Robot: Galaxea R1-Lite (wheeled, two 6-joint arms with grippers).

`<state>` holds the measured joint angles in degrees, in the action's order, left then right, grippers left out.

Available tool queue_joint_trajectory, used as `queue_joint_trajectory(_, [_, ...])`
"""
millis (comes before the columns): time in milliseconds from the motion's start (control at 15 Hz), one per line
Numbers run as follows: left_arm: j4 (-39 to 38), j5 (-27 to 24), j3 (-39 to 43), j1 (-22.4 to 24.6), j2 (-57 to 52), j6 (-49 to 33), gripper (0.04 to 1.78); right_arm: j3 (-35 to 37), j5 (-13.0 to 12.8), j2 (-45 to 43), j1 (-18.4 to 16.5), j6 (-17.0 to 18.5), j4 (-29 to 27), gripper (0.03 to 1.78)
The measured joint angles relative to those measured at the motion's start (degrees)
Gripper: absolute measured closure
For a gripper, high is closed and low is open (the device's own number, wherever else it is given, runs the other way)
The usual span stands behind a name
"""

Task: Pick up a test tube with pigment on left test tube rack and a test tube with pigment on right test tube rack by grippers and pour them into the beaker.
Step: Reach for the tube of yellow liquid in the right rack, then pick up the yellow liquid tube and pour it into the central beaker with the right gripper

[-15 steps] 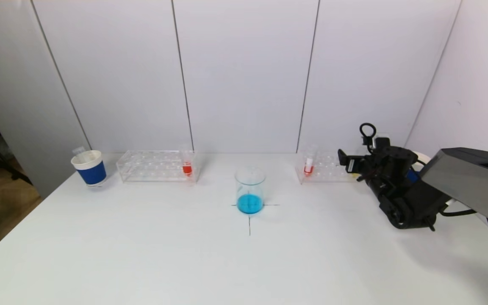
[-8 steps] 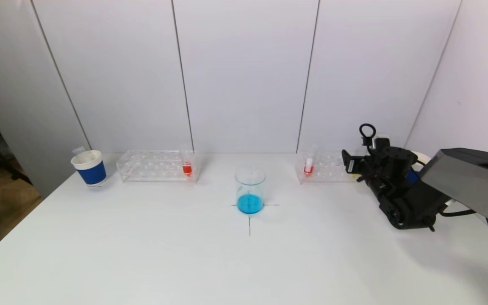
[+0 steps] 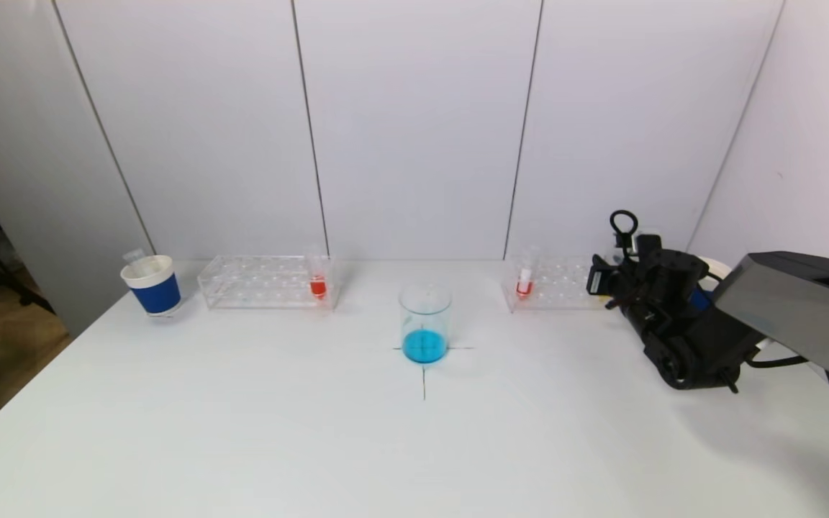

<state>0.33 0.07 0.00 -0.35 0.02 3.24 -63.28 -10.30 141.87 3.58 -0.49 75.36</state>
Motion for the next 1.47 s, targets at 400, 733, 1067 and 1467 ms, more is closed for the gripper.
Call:
queue_joint_trajectory(400, [0.02, -0.02, 0.0, 0.0, 0.0, 0.0, 0.06, 0.02, 0.0, -0.04, 0.0, -0.02, -0.06, 1.26])
queue_joint_trajectory(733, [0.02, 0.0, 0.0, 0.02, 0.0, -0.02, 0.06, 0.27, 0.0, -0.85, 0.0, -1.16, 0.0, 1.26])
queue_joint_trajectory(1067, [0.0, 0.0, 0.0, 0.0, 0.0, 0.0, 0.06, 1.05, 0.0, -3.28, 0.0, -1.57, -0.43, 1.26])
queue_joint_trajectory(1467, [0.0, 0.02, 0.0, 0.02, 0.0, -0.02, 0.06, 1.51, -0.06, -7.78, 0.27, -2.9, -3.23, 1.26])
